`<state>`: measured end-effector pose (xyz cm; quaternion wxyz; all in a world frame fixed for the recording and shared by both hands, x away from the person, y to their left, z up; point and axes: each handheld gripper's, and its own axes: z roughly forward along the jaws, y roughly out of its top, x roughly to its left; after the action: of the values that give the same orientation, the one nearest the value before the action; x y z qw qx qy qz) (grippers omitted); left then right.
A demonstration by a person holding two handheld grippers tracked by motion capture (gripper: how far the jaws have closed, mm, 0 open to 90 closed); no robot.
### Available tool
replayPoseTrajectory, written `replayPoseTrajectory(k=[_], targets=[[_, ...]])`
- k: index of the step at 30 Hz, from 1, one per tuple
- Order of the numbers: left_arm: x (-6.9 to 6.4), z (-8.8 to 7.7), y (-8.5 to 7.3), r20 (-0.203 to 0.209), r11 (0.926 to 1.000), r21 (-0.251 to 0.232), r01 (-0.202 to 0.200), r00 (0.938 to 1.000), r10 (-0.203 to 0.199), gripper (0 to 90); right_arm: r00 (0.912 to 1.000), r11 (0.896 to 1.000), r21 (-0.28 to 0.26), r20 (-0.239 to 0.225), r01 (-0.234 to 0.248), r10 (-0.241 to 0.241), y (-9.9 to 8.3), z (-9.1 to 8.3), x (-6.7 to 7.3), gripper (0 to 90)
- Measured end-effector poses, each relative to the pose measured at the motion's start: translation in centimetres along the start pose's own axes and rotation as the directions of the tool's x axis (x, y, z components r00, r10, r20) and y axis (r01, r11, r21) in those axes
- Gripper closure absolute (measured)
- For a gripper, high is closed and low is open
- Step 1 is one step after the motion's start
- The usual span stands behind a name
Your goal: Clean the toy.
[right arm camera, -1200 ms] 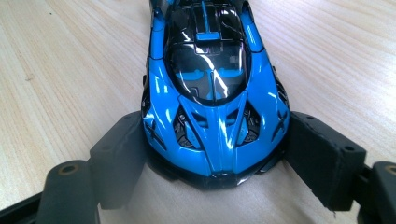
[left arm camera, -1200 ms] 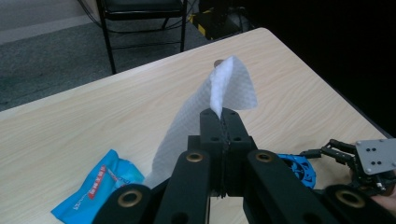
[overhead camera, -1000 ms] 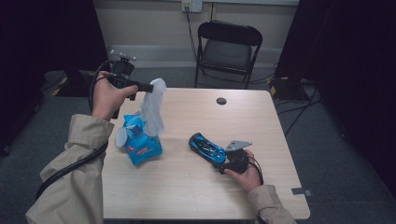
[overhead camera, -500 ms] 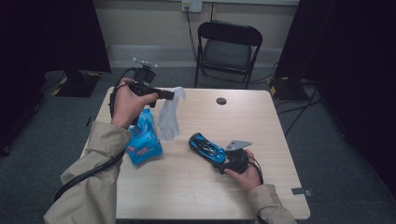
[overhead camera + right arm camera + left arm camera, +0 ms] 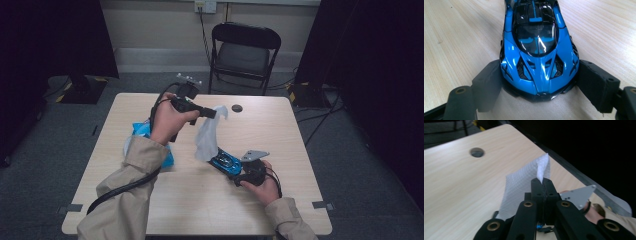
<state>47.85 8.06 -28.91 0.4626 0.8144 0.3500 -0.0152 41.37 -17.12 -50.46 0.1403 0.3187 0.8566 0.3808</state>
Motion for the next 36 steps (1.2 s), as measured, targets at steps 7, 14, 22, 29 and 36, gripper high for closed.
replayPoseTrajectory(k=[7,14,22,29,36], targets=[[-1.9,2.8,-0.1,0.073,1.0,0.0,-0.006,0.9973,0.006,89.8,1.0,1.0,-0.001,0.001,0.001,-0.001,0.0,0.0,0.0,22.7],[-1.9,7.1,-2.2,0.084,0.9987,0.051,0.005,0.9964,-0.01,89.7,1.0,1.0,-0.002,0.004,0.001,-0.001,-0.1,-0.1,0.0,22.7],[-0.5,11.3,-6.6,0.057,0.9845,0.174,0.02,0.9979,-0.031,89.4,1.0,1.0,-0.004,0.003,-0.002,0.002,-0.1,-0.1,0.1,22.7],[-0.6,13.5,-9.8,0.045,0.9597,0.28,-0.028,0.9988,0.016,87.2,1.0,1.0,-0.005,0.004,-0.002,0.002,-0.1,-0.1,0.1,22.7],[-0.7,14.2,-11.0,-0.021,0.9673,0.251,-0.036,0.9989,0.043,53.0,1.0,1.0,-0.004,0.003,-0.001,0.001,-0.1,-0.1,0.1,22.7]])
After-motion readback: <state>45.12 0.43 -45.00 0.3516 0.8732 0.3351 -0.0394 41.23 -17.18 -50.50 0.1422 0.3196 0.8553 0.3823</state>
